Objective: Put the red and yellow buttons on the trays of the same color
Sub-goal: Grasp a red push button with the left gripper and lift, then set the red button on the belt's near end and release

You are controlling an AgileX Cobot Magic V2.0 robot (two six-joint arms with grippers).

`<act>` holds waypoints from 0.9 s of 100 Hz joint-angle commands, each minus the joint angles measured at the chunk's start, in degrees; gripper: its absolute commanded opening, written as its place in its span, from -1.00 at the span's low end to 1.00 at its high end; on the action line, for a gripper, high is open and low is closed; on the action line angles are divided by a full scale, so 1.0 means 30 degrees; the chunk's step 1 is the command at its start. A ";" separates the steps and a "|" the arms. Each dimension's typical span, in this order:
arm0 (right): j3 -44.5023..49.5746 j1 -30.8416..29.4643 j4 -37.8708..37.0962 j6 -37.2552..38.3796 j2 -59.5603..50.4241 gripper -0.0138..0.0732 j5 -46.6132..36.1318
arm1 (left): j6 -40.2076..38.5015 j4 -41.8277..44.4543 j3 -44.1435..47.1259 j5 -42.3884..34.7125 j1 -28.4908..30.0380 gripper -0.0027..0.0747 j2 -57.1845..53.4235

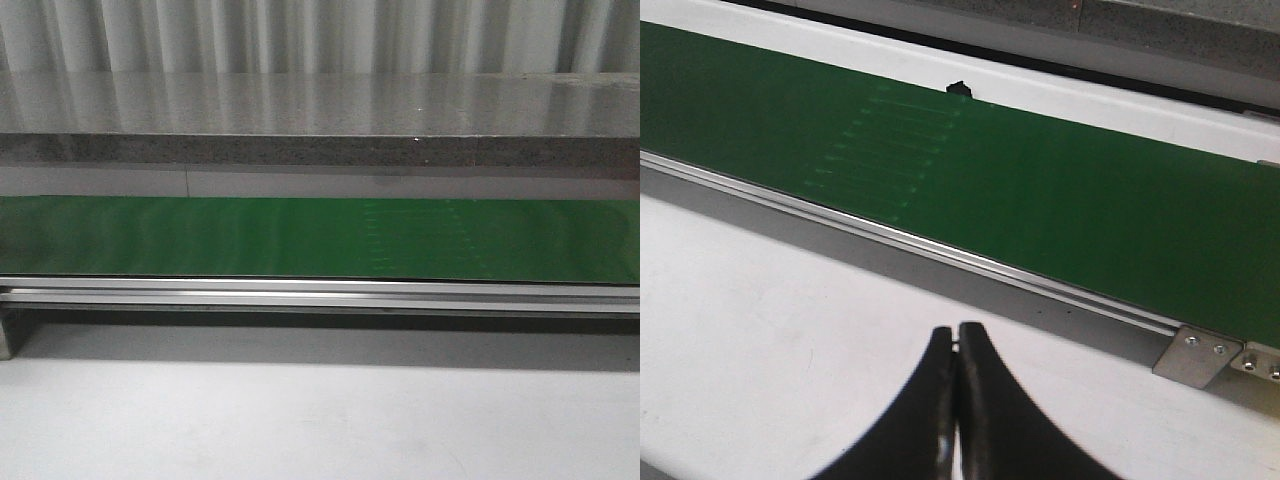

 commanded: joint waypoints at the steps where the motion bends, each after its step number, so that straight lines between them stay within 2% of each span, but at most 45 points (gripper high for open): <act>1: -0.0442 0.0089 0.0322 -0.0165 0.0145 -0.80 -0.1175 | 0.0016 0.0132 -0.0436 -0.0328 -0.0168 -0.72 -0.0279; 22: -0.0442 0.0089 0.0322 -0.0165 0.0145 -0.80 -0.1175 | 0.0055 0.0420 -0.0436 0.0371 -0.0168 -0.71 0.0198; 29: -0.0442 0.0089 0.0322 -0.0165 0.0145 -0.80 -0.1175 | 0.0145 0.0415 -0.0436 0.0335 -0.0168 -0.63 0.0237; 34: -0.0442 0.0089 0.0322 -0.0165 0.0145 -0.80 -0.1175 | 0.0145 0.0301 -0.0436 0.0335 -0.0168 -0.47 0.0237; 47: -0.0442 0.0089 0.0322 -0.0165 0.0145 -0.80 -0.1175 | 0.0145 -0.0106 -0.0436 -0.0085 -0.0168 0.24 0.0237; 54: -0.0442 0.0089 0.0322 -0.0165 0.0145 -0.80 -0.1175 | 0.0385 -0.0544 -0.0565 -0.0265 -0.0168 0.51 0.0237; 74: -0.0442 0.0089 0.0322 -0.0165 0.0145 -0.80 -0.1175 | 0.0507 -0.2546 -0.2077 -0.1084 -0.0168 0.53 0.0161; 90: -0.0442 0.0089 0.0322 -0.0165 0.0145 -0.80 -0.1175 | 0.0507 -0.2506 -0.3197 -0.0895 0.0252 0.53 0.0161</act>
